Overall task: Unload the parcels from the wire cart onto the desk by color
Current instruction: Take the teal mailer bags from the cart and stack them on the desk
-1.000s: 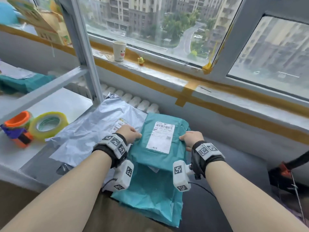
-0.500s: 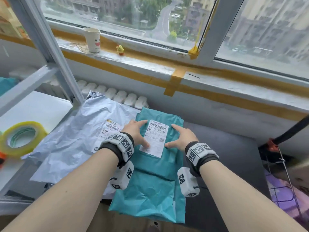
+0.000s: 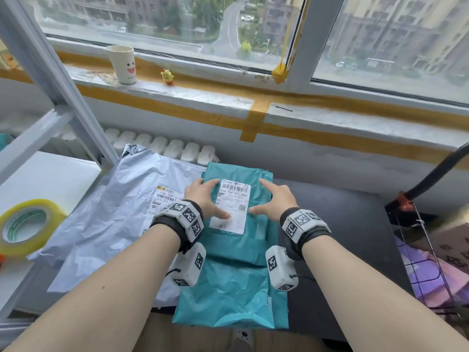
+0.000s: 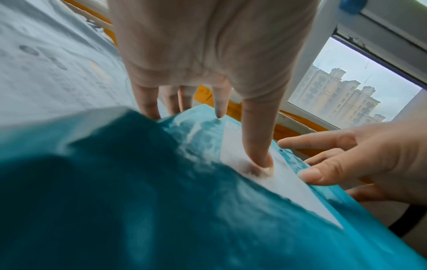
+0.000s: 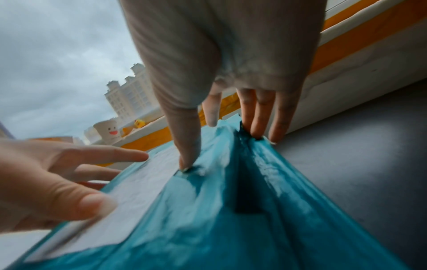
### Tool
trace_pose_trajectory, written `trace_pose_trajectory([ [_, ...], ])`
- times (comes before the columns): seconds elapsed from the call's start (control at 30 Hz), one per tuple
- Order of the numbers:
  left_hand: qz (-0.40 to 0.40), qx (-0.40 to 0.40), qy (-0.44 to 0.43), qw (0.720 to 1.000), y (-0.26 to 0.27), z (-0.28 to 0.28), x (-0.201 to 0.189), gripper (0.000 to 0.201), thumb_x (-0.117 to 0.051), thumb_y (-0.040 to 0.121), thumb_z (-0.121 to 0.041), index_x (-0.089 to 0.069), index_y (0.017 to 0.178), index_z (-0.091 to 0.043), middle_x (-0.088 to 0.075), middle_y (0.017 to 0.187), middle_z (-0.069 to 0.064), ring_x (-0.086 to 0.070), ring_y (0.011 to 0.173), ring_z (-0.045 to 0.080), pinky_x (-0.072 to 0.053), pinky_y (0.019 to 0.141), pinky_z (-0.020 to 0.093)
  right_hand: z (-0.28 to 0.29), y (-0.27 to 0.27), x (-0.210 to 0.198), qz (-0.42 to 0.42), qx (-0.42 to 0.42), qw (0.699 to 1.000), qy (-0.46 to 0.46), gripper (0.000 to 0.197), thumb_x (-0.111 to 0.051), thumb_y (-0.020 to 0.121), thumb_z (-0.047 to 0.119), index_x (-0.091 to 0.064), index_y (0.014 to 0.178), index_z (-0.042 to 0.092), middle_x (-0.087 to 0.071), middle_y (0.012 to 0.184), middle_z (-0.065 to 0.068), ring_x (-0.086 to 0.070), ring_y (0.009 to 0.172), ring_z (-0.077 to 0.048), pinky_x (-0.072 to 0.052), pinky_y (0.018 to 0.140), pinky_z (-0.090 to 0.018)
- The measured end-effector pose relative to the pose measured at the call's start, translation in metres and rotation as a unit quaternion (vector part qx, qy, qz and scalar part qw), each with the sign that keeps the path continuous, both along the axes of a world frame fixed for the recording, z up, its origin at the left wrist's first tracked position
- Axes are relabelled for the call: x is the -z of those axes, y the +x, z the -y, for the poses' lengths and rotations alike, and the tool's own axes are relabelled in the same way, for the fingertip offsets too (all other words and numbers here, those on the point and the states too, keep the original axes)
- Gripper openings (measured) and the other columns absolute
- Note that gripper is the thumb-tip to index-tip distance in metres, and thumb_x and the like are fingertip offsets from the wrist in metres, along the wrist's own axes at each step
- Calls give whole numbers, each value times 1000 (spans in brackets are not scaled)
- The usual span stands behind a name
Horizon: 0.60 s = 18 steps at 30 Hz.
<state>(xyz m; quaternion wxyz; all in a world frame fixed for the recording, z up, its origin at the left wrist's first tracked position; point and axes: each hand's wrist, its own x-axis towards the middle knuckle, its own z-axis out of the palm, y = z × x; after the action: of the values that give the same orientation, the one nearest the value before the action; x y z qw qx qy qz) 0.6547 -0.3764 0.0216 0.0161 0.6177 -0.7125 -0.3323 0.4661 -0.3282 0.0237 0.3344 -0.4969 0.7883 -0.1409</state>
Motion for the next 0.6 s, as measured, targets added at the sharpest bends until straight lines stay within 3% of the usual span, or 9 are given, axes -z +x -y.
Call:
trace_pose_trajectory([
  [0.07,-17,-20,-41,999,0,2,-10,92,-78,69,-45,-29,145,-29,-19,153,10,-17,142,27,-20,115,39,-8,-4,-10,-5,16,1000,-24,77,-74,77,35,-35,143,36,-36,140,-10,-39,129,-28,-35,109,-37],
  [0.17,-55,-23,-105,993,-8,9,-28,75,-69,79,-43,-35,143,-23,-31,150,7,-26,139,24,-24,114,39,-26,-15,-25,-16,71,996,-43,64,-65,83,30,-39,141,35,-38,139,-10,-47,121,-30,-41,102,-35],
  [0.3,-97,58,-112,987,-46,0,-52,54,-63,84,-32,-48,134,-20,-44,141,7,-40,131,23,-32,110,35,-68,-37,-40,-13,154,987,-52,46,-62,85,23,-54,130,29,-46,134,-7,-52,115,-23,-37,87,-21],
  [0.4,-120,115,-103,981,-70,-22,-61,46,-64,84,-29,-54,128,-20,-47,138,8,-46,125,22,-36,105,31,-95,-45,-51,-24,203,976,-68,34,-60,84,15,-64,116,26,-56,127,-5,-54,114,-21,-38,88,-21],
  [0.6,-122,84,-74,986,-44,-38,-58,44,-64,85,-27,-54,127,-19,-51,134,8,-53,116,23,-42,95,29,-84,-7,-73,30,172,977,-126,23,-59,84,12,-71,101,22,-67,109,-2,-58,108,-17,-36,80,-15],
])
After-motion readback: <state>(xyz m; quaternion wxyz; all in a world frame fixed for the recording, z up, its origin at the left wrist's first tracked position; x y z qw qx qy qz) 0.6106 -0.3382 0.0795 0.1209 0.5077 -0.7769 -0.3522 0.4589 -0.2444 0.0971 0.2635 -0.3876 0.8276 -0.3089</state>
